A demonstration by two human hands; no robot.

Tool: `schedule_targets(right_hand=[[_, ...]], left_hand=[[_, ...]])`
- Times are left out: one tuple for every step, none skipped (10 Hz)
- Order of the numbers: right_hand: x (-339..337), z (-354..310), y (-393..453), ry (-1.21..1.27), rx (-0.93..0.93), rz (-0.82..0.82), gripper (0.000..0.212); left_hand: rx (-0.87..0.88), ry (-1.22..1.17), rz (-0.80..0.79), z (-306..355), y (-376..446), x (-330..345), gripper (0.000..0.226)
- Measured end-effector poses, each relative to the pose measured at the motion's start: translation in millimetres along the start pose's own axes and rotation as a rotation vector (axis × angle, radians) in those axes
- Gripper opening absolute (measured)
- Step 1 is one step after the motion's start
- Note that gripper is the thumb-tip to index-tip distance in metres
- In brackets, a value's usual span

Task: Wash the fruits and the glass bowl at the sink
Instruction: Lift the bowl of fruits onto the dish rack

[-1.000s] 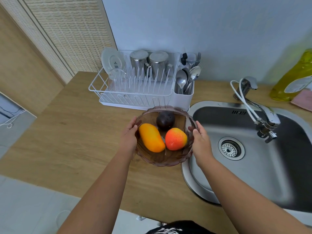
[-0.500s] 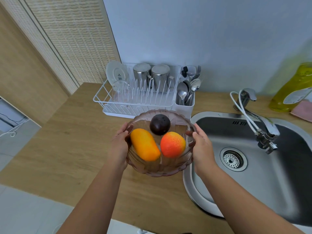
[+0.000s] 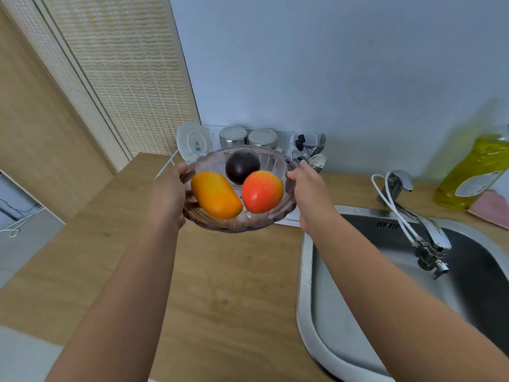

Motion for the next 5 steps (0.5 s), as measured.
schedule_targets(right_hand=[[9,-17,14,0.008,-0.031,0.017,0.064],[17,-27,28,-0.015,-0.046,0.041,0.06],[23,-31,42,-0.043,-0.054,0.055,0.056],[27,-32,56,-0.072,-0.056,0.047,0.055],[32,-30,66,-0.107,-0.051,0.033,0.055]], left_hand=[[0.008,0.075,0.018,13,19,5,0.029],[0.075,0.141,0.039,29,35,13,0.023],[0.064,0.172,0.031,31,48,23,0.028],[0.084,0.162,0.071,33,61,22,0.04],[0.06,0.159,0.024,22,91,30,0.043]])
Point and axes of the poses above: each hand's wrist, its own y-axis towards the middle knuckle, its own x-axis out of the palm, z = x × y, the point moved 9 cm from there along y, towards the middle knuckle, and after that the axes turned 4 degrees about -y, right-handed, at the moved point
